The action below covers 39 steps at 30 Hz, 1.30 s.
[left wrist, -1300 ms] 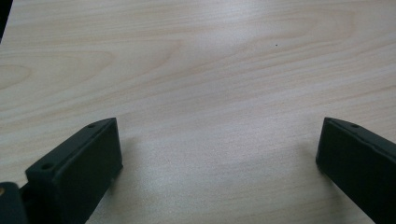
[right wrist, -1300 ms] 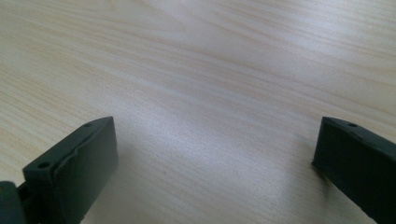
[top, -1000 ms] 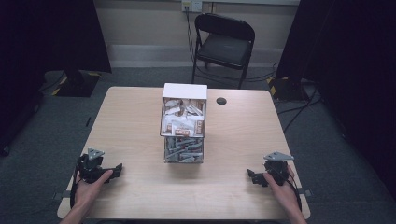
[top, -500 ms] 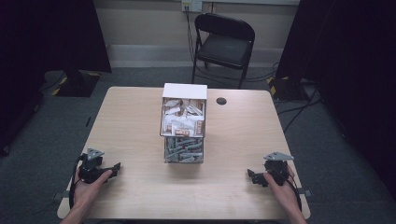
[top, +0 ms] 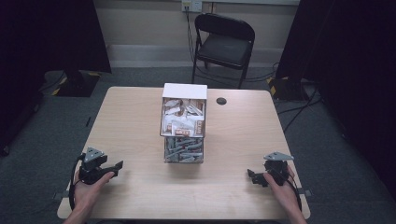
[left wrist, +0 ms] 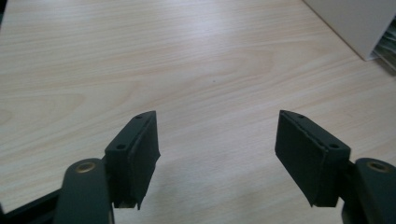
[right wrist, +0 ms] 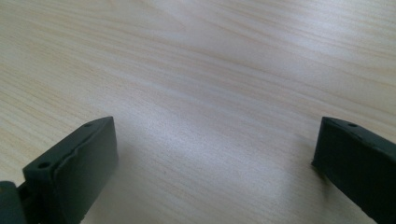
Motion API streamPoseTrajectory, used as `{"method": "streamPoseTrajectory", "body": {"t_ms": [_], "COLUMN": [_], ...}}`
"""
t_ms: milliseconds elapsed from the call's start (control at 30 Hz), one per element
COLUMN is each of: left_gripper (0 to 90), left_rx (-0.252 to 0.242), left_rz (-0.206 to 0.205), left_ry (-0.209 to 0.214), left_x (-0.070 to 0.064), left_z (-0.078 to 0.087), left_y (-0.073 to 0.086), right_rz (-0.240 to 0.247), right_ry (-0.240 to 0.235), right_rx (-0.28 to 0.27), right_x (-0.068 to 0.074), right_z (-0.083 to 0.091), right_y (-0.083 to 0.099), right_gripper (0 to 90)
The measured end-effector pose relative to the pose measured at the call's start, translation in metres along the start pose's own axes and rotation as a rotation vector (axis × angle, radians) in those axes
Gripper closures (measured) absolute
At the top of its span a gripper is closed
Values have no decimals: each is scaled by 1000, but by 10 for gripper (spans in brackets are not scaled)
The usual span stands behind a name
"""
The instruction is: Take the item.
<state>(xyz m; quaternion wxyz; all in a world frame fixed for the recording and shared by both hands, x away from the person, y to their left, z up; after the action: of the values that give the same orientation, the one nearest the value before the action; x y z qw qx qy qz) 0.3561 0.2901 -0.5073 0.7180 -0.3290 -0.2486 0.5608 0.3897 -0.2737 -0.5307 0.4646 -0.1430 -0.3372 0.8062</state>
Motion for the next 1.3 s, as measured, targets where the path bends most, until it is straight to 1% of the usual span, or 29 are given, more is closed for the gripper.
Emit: {"method": "streamPoseTrajectory", "body": {"t_ms": [233, 300, 333, 400, 433, 500, 533, 600, 633, 733, 800, 933, 967, 1033, 1067, 1133, 1233, 1300], "left_gripper": [326, 337, 338, 340, 343, 355, 356, 367, 372, 382, 393, 414, 415, 424, 425, 425, 445, 456], "left_rx": [-20, -20, -22, -22, -22, -6, -9, -10, -14, -24, -33, -62, -68, -72, -71, -75, -85, -86], "left_rz": [-16, -35, -33, -25, -23, -25, -27, -39, -49, -51, -60, -69, -77, -85, -89, -65, -94, -83], "left_ry": [67, 57, 69, 59, 80, 86, 99, 107, 118, 157, 169, 202, 215, 226, 242, 265, 284, 305], "left_x": [-11, -13, -14, -16, -17, -20, -21, -24, -26, -32, -35, -42, -44, -49, -51, -54, -60, -63], "left_z": [5, 7, 7, 9, 9, 10, 10, 12, 13, 16, 19, 25, 26, 28, 29, 31, 33, 35], "left_y": [-5, -6, -7, -8, -8, -9, -10, -11, -12, -15, -17, -23, -24, -26, -27, -29, -31, -32], "right_rz": [0, 0, 0, 0, 0, 0, 0, 0, 0, 0, 0, 0, 0, 0, 0, 0, 0, 0], "right_ry": [0, 0, 0, 0, 0, 0, 0, 0, 0, 0, 0, 0, 0, 0, 0, 0, 0, 0], "right_rx": [0, 0, 0, 0, 0, 0, 0, 0, 0, 0, 0, 0, 0, 0, 0, 0, 0, 0], "right_x": [0, 0, 0, 0, 0, 0, 0, 0, 0, 0, 0, 0, 0, 0, 0, 0, 0, 0], "right_z": [0, 0, 0, 0, 0, 0, 0, 0, 0, 0, 0, 0, 0, 0, 0, 0, 0, 0], "right_y": [0, 0, 0, 0, 0, 0, 0, 0, 0, 0, 0, 0, 0, 0, 0, 0, 0, 0], "right_gripper": [0, 0, 0, 0, 0, 0, 0, 0, 0, 0, 0, 0, 0, 0, 0, 0, 0, 0]}}
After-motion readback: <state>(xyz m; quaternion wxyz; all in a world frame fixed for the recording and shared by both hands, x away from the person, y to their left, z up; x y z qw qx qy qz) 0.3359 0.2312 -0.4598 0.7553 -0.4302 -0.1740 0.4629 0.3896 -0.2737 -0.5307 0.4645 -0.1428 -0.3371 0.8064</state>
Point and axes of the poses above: each handheld gripper's, and its own axes: z roughly backward along the jaws, y roughly out of its underside, x roughly to its left, the point moved 4 cm from there along -z, roughly forward along the jaws, and after that the axes turned 7 degrees about -y, right-handed, at the moved point
